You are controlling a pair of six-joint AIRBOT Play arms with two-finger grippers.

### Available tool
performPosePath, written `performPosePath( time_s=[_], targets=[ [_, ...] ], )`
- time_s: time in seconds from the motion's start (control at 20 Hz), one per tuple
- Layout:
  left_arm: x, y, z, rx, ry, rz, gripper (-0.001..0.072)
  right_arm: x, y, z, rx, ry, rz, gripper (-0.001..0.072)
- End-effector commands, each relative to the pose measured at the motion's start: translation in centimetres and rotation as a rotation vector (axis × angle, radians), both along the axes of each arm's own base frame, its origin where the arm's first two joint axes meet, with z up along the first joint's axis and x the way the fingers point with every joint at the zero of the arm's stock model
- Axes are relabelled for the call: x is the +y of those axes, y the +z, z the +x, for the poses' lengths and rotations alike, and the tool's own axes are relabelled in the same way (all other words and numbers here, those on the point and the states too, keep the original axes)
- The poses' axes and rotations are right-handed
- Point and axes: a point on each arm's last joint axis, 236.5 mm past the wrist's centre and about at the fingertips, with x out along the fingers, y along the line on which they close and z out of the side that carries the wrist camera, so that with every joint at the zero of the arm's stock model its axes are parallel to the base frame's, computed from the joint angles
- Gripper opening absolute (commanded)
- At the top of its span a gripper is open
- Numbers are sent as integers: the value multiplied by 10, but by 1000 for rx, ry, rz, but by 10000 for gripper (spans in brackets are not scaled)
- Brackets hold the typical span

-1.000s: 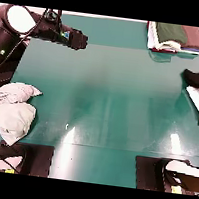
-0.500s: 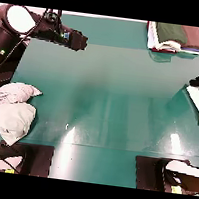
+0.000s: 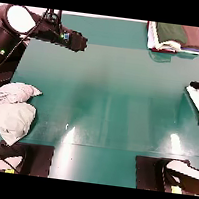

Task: Fold the shirts.

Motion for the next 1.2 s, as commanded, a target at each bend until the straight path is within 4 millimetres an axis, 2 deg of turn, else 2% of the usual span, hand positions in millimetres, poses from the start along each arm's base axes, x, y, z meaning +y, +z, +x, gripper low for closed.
performPosePath(
  time_s=[0.0, 0.05, 0.15, 0.2, 0.25, 0.35, 0.45, 0.55, 0.7, 0.85, 0.9, 0.95, 1.05, 1.1, 1.15],
  targets=[
    [0, 0, 0, -1, -1, 2, 23, -6, -42, -86, 215, -129, 2, 26],
    [0, 0, 0, -3, -2, 3, 23, -8, -51, -106, 246, -168, -1, 78],
    [0, 0, 0, -14, -15, 15, 23, -13, -59, -135, 258, -237, 1, 396],
    [0, 0, 0, -15, -15, 16, 23, -15, -58, -144, 248, -268, 2, 479],
    [0, 0, 0, -15, -15, 16, 23, -15, -55, -146, 223, -286, 6, 482],
    [0, 0, 0, -16, -15, 14, 23, -8, -39, -120, 79, -270, 18, 482],
    [0, 0, 0, -16, -15, 14, 23, 21, -16, -68, -106, -175, 75, 481],
    [0, 0, 1, -14, -12, 10, 23, 67, 7, -14, -234, -26, 120, 481],
    [0, 1, 0, -10, -9, 6, 23, 165, 29, 49, -304, 261, 168, 480],
    [-1, 1, 1, -13, -9, 4, 23, 271, 30, 77, -279, 551, 205, 474],
    [-1, 2, 2, -18, -6, 2, 23, 303, 27, 81, -263, 638, 214, 433],
    [-1, 3, 2, -22, -5, -1, 23, 332, 23, 83, -245, 717, 227, 427],
    [-1, 8, 6, -42, 3, -12, 23, 376, 13, 82, -202, 837, 232, 423],
    [-1, 10, 8, -53, 7, -18, 23, 396, 8, 80, -182, 893, 232, 295],
    [-2, 13, 10, -65, 12, -25, 23, 412, 5, 78, -168, 937, 234, 86]
  ],
)
